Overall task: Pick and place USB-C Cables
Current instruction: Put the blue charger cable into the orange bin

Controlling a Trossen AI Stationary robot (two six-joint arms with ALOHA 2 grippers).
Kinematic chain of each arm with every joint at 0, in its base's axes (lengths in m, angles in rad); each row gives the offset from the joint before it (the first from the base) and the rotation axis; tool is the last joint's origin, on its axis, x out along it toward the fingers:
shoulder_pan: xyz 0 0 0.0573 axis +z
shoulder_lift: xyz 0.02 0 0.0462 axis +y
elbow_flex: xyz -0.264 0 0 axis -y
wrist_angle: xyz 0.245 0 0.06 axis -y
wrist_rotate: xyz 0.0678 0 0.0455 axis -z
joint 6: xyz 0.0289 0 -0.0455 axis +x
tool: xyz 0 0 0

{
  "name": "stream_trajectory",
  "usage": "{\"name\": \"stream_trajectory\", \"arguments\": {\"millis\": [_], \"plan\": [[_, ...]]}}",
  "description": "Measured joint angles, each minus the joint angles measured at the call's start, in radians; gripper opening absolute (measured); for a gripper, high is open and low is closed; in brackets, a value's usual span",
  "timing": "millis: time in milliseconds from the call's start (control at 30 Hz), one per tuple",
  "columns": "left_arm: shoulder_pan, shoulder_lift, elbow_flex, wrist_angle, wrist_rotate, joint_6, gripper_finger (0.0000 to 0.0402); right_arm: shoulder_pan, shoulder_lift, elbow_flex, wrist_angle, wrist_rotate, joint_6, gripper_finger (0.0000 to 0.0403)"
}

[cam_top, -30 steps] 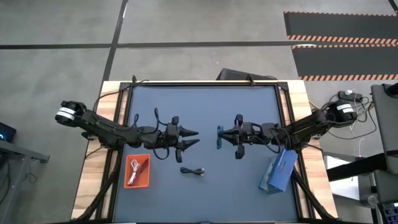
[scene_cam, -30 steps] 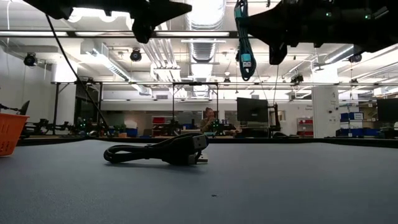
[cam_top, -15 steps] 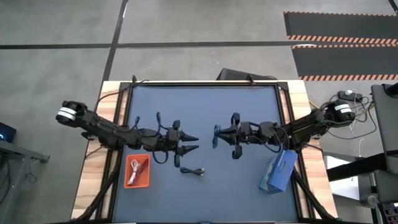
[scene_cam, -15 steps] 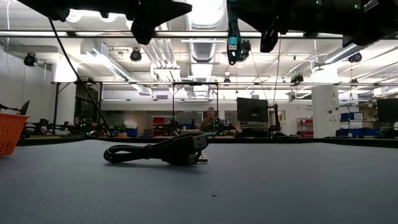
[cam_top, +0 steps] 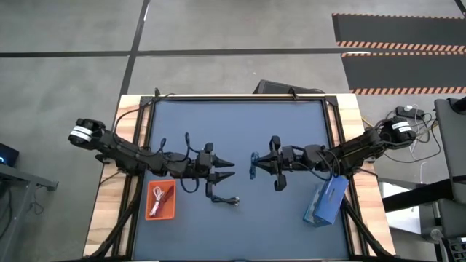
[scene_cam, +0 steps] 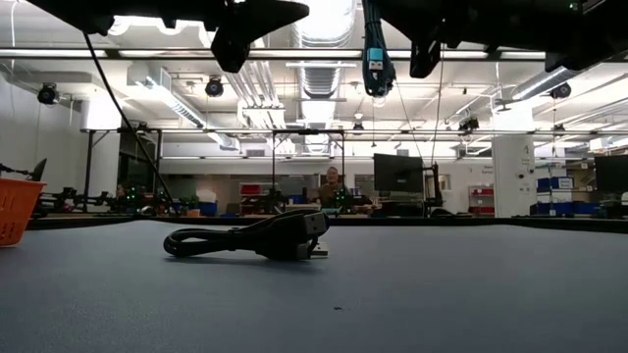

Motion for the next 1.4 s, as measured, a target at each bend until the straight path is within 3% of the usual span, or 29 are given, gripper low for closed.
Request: {"name": "stream_trajectory", "arguments": {"millis": [233, 833, 1033, 1233, 1400], "plan": [[-0.006, 0.032, 0.002, 0.026, 0.011, 0.000, 0.0125, 0.000, 0.002, 0.000, 0.006, -0.022, -0.013, 0.0013], [0.021, 0.230, 0.008, 0.456, 0.021, 0.036, 0.0125, 0.000, 0.003, 0.051, -0.025, -0.077, -0.120, 0.0013], [0.060, 0.251, 0.028, 0.453, 0.027, 0.036, 0.0125, 0.000, 0.003, 0.051, -0.026, -0.076, -0.145, 0.0013], [0.079, 0.322, 0.111, 0.452, 0.130, 0.037, 0.0125, 0.000, 0.003, 0.051, -0.026, -0.076, -0.153, 0.0013], [0.079, 0.378, 0.152, 0.455, 0.137, 0.033, 0.0125, 0.000, 0.004, 0.051, -0.035, -0.077, -0.160, 0.0013]]}}
